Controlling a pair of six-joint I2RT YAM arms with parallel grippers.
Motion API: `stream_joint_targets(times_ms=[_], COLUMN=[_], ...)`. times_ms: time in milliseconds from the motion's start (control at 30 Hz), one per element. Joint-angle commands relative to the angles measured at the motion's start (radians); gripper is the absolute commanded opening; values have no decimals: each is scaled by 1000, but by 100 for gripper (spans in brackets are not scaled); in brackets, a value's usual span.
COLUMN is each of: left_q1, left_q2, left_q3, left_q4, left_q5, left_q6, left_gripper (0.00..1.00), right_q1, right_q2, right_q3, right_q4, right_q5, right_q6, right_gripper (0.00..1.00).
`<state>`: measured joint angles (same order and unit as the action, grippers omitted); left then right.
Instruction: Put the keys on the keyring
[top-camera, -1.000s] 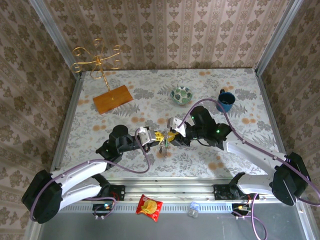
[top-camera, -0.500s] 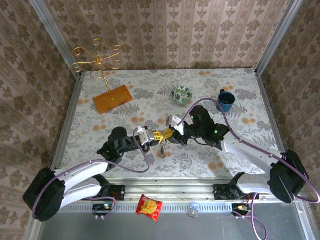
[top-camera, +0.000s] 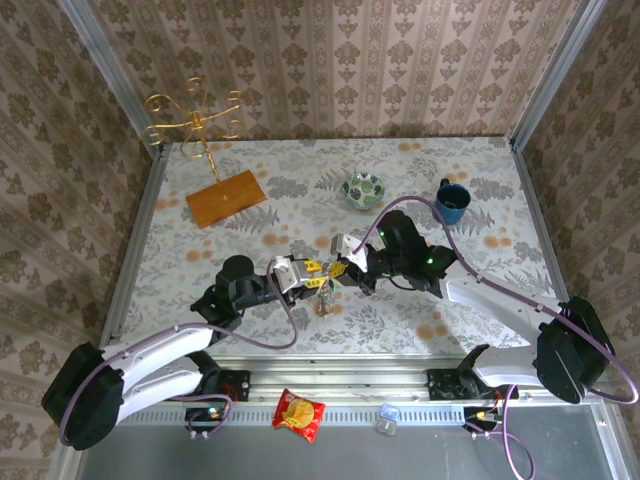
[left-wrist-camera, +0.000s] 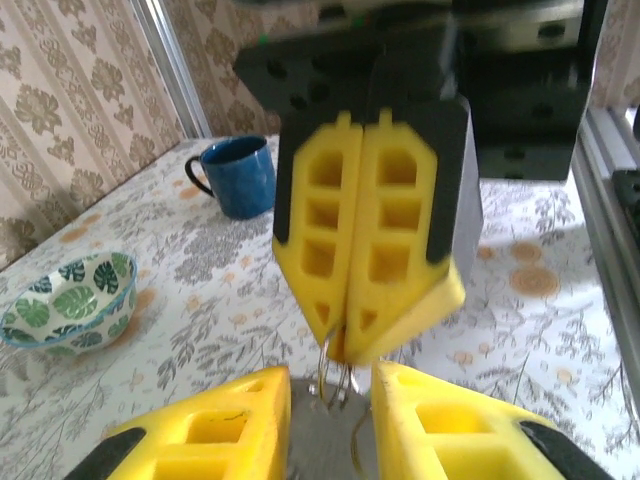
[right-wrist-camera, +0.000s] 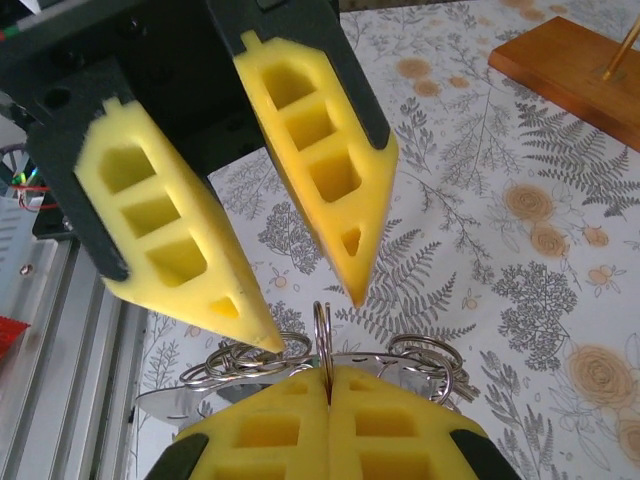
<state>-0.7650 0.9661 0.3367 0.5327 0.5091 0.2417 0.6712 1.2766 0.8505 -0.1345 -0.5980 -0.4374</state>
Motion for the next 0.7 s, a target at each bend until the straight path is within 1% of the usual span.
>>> stream_joint_targets(times_ms=[0, 100, 267, 433, 533, 600, 633, 667], left_q1=[-2, -2, 0, 3, 5, 4, 4, 6], left_q2=[-17, -14, -6, -6, -7, -9, -12, -14], left_q3=[38, 57, 90, 113, 122, 124, 122, 120], left_q4=[-116, -138, -174, -212, -221, -225, -224, -222], left_q5=[-20, -19, -7, 6, 20, 29, 32, 36], left_q6=[71, 83, 102, 117, 117, 117, 116, 114], left_gripper=[27, 26, 21, 17, 10, 2, 0, 0], right_q1=[14, 42, 93, 131, 140, 133, 126, 108], right_q2=[15, 32, 70, 96, 98, 78, 61, 40], right_q3=[63, 109, 196, 256, 271, 249, 229, 203], right_q4=[-101, -180, -318, -396, -398, -353, -316, -262], right_q5=[32, 82, 186, 229, 214, 177, 159, 122], right_q6=[-80, -138, -234, -297, -309, -280, -256, -218], right_gripper=[0, 0, 0, 0, 0, 0, 4, 14])
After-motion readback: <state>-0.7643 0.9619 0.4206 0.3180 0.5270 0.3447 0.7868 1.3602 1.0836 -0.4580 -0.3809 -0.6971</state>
